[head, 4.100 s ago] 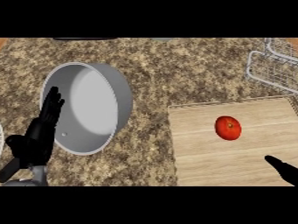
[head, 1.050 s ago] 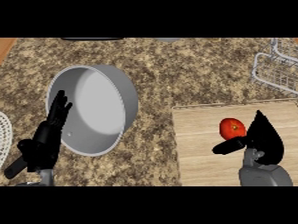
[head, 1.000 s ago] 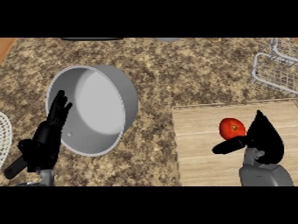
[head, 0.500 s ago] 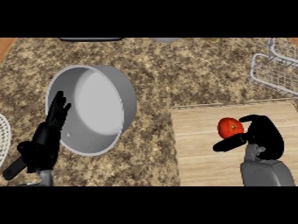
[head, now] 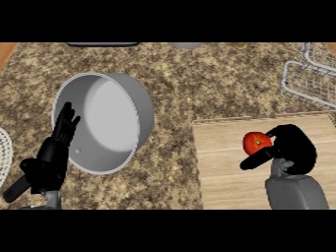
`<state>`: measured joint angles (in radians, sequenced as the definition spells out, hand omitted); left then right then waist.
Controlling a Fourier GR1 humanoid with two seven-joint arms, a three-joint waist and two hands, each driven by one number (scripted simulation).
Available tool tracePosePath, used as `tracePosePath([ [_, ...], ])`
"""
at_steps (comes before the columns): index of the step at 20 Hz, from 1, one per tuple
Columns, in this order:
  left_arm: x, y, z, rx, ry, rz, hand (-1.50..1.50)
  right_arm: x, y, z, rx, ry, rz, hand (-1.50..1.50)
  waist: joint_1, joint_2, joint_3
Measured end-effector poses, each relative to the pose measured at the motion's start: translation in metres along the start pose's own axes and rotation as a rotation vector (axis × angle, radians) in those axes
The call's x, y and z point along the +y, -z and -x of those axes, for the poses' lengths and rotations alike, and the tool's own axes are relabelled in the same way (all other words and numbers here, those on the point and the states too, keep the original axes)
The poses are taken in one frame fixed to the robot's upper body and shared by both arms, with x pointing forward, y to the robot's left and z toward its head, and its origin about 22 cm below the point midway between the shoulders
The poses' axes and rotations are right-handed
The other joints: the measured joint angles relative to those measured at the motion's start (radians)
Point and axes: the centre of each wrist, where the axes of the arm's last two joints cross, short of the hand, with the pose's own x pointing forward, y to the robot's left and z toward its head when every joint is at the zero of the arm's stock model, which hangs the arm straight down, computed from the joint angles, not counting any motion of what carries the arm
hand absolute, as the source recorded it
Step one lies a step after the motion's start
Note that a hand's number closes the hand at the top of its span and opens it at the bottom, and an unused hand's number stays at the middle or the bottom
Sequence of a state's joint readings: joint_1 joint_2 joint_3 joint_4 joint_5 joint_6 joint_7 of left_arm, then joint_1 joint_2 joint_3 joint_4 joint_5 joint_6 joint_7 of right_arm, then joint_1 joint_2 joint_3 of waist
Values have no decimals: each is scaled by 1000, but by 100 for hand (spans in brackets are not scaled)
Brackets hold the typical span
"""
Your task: Pick the tomato from the tray and place it in the tiered basket
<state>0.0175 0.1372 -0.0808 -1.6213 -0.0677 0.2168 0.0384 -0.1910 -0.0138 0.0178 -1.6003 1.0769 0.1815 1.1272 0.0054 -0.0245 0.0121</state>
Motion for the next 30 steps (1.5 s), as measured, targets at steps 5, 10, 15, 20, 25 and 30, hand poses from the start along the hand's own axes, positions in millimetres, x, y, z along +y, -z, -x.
tracePosePath([
  [5, 4, 0, 1, 19, 2, -18, 0, -13, 12, 14, -96, -32, 30, 150, -13, 1, 7],
  [10, 12, -5, 2, 32, 5, -43, 0, -50, 46, 59, -324, -149, -4, 150, -42, 6, 12],
  [15, 19, -10, 4, 45, 5, -69, 0, -120, 73, 96, -504, -44, 10, 150, -70, 1, 12],
  [20, 21, -12, 4, 53, 4, -71, 0, -200, 84, 125, -634, 162, 97, 150, -77, -1, 10],
  [25, 18, -12, 3, 42, 1, -62, 0, -278, 79, 155, -747, 232, 229, 150, -66, 1, 8],
  [30, 13, -9, 2, 21, -14, -30, 0, -334, 70, 175, -788, 251, 299, 150, -40, 5, 5],
])
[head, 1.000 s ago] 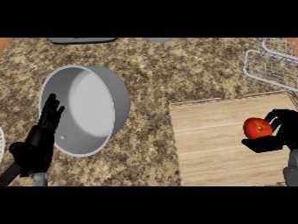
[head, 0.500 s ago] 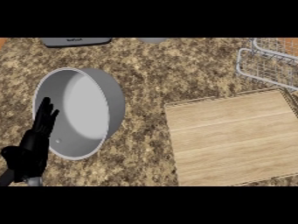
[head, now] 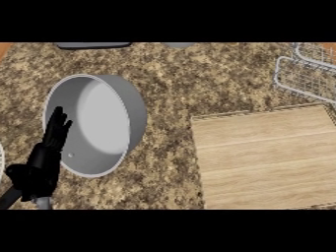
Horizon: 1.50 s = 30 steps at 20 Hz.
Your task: Pick the tomato from the tray and place it in the tiered basket
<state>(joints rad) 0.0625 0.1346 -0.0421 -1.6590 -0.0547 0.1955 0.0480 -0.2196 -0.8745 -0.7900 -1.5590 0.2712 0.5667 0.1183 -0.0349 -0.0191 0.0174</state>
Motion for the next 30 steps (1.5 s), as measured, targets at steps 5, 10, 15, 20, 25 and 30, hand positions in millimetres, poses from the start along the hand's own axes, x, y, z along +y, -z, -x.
tracePosePath([
  [5, -7, 7, -2, -17, 6, 27, 0, -32, 8, -2, 14, 7, 42, 150, 29, 7, -1],
  [10, -17, 9, -4, -42, 11, 41, 0, -47, 23, -8, 53, 17, 64, 150, 59, 12, -2],
  [15, -24, 10, -7, -52, 4, 70, 0, -44, 41, -12, 85, 24, 66, 150, 85, 18, -2],
  [20, -25, 14, -8, -53, 6, 84, 0, -24, 63, -18, 79, 19, 21, 150, 95, 21, -3],
  [25, -26, 18, -9, -51, 12, 91, 0, 1, 82, -22, 64, -5, -22, 150, 100, 23, -1],
  [30, -25, 19, -10, -41, 7, 93, 0, 35, 99, -21, 84, -34, -46, 150, 102, 23, -1],
])
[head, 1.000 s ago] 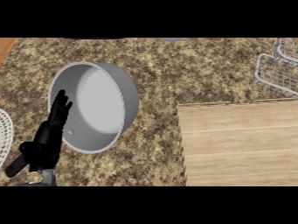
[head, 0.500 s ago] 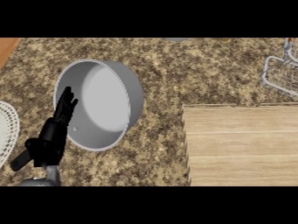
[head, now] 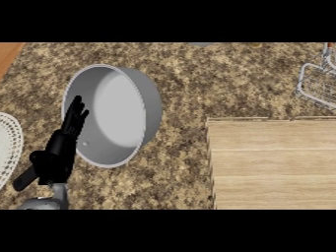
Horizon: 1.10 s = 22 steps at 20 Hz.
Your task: Pick the tomato from the tray and place it in the tiered basket
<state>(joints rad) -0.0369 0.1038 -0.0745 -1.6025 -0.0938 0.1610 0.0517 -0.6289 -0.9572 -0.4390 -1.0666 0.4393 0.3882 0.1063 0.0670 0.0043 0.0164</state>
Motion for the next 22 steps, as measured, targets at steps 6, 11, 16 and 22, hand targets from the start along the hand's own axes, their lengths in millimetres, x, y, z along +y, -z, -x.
tracePosePath([
  [6, 1, 2, 1, 1, 5, -6, 0, 34, 19, 2, 35, 13, -14, 150, -2, 0, 2],
  [11, 2, -1, 2, 6, 0, -6, 0, 62, 33, 10, 76, 191, -69, -150, -6, -2, 4],
  [16, 3, -3, 4, 6, 5, -22, 0, 83, 42, 16, 85, 391, -104, -150, -16, -4, 6],
  [22, 5, -4, 5, 11, 11, -35, 0, 80, 50, 11, 61, 620, -32, -150, -26, -7, 6],
])
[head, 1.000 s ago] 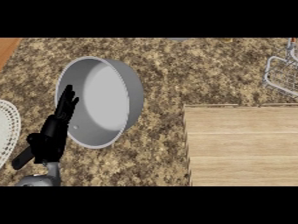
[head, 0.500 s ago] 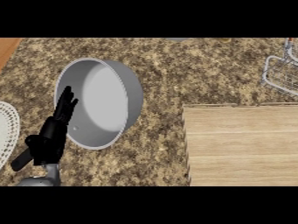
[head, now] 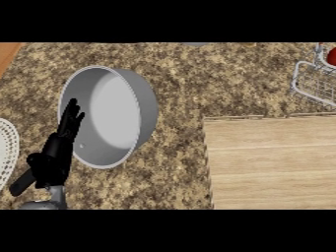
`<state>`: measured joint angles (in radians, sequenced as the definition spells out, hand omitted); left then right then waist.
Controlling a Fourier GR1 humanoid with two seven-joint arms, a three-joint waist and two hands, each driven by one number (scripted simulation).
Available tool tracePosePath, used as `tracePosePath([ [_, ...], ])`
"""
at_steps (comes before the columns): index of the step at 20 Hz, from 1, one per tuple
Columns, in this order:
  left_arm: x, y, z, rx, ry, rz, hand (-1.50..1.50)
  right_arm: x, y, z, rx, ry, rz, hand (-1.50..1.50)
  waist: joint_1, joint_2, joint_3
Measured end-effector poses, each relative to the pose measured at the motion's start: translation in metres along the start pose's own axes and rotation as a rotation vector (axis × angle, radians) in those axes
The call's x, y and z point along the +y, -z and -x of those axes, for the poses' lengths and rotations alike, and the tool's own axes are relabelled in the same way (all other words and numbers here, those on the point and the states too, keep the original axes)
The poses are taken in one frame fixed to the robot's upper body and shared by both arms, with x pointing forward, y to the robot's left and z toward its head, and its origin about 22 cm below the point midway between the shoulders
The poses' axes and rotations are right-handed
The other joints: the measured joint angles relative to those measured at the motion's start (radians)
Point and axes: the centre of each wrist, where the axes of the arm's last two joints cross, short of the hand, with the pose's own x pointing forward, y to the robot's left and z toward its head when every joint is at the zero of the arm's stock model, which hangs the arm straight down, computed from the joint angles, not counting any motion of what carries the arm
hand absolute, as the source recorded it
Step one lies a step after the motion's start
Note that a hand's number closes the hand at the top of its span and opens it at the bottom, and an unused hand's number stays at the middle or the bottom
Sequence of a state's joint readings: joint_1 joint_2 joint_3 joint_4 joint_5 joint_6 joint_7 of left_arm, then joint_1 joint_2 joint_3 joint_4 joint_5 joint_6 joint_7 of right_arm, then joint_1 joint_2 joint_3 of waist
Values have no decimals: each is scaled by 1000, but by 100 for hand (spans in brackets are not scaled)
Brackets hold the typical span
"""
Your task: Pick the tomato from the tray and place it in the tiered basket
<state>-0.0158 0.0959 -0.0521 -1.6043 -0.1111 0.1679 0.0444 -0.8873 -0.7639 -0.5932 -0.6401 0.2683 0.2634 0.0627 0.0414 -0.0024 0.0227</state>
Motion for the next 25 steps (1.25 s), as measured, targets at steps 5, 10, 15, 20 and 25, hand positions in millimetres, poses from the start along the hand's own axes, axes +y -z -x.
tracePosePath([
  [5, 3, -2, 0, 6, 1, -8, 0, -37, -6, -10, -45, 91, 184, -150, -11, 0, -1],
  [10, 7, -7, 1, 8, -4, -25, 0, -91, -27, 0, -1, 124, 376, -150, -27, -1, -2],
  [15, 13, -9, 2, 14, -4, -41, 0, -151, -59, 8, 40, 168, 467, -150, -46, -2, -2],
  [20, 18, -14, 3, 19, -11, -47, 0, -198, -95, 20, 56, 181, 482, -150, -61, -3, -1],
  [25, 21, -20, 5, 22, -12, -65, 0, -228, -128, 35, 57, 181, 444, -150, -79, -5, 1],
])
